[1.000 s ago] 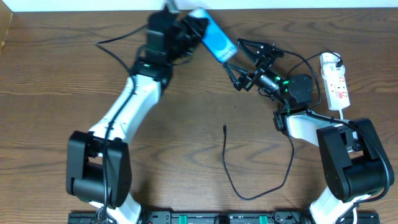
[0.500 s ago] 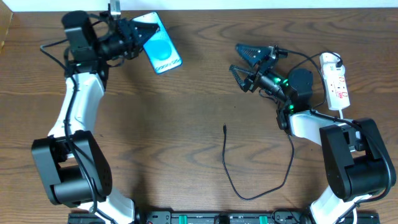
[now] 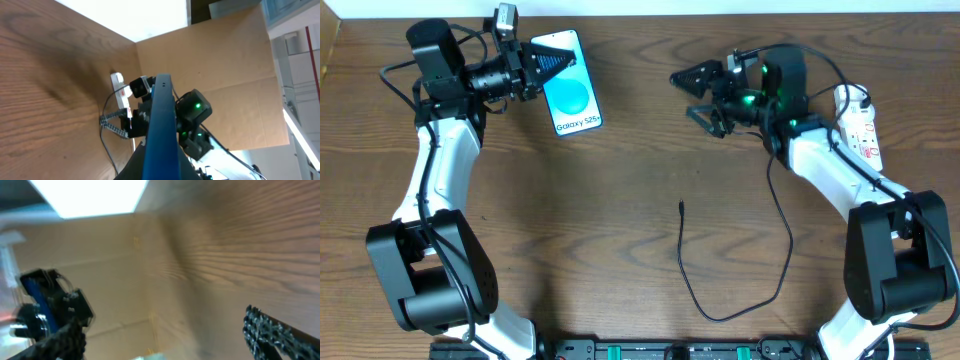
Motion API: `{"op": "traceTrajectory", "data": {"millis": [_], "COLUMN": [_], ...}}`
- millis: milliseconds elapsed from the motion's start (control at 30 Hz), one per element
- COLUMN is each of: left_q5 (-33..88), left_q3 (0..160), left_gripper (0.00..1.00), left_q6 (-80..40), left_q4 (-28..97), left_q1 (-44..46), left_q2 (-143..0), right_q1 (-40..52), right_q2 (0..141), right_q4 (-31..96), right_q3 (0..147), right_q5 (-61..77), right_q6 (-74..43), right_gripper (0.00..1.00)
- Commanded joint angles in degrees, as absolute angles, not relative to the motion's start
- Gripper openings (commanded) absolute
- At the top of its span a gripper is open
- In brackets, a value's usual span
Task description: Plug charger to phone and switch on socket
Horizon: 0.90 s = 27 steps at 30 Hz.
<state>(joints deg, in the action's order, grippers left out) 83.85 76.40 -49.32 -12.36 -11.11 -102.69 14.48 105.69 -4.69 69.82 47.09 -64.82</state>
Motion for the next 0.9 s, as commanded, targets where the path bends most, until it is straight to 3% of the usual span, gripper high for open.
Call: {"op": "traceTrajectory", "data": {"millis": [0, 200, 433, 867], "left_q5": [82.63, 81.36, 81.38, 81.38], "left_q3": [76.6, 76.58, 76.6, 76.58], "left_gripper": [0.07, 0.08, 0.07, 0.07], "left_q6": [-48.49, -48.49, -48.47, -48.47], "left_q4": [-12.69, -12.69, -12.69, -12.69], "left_q1": [-11.4, -11.4, -11.4, -11.4], "left_q2": [-102.78, -102.78, -102.78, -102.78], "right_q1": [16.25, 21.71, 31.0, 40.6], "right_q2": [105.27, 105.27, 105.3, 105.3], "right_q4": [10.24, 28.73, 41.36, 46.78], "right_q3": [77.03, 81.54, 81.1, 71.9], "right_q5": [38.5, 21.47, 6.94, 4.19], "right_q6": [-48.64, -39.53, -40.84, -47.94], "right_gripper": [0.99, 0.99, 0.99, 0.99]}}
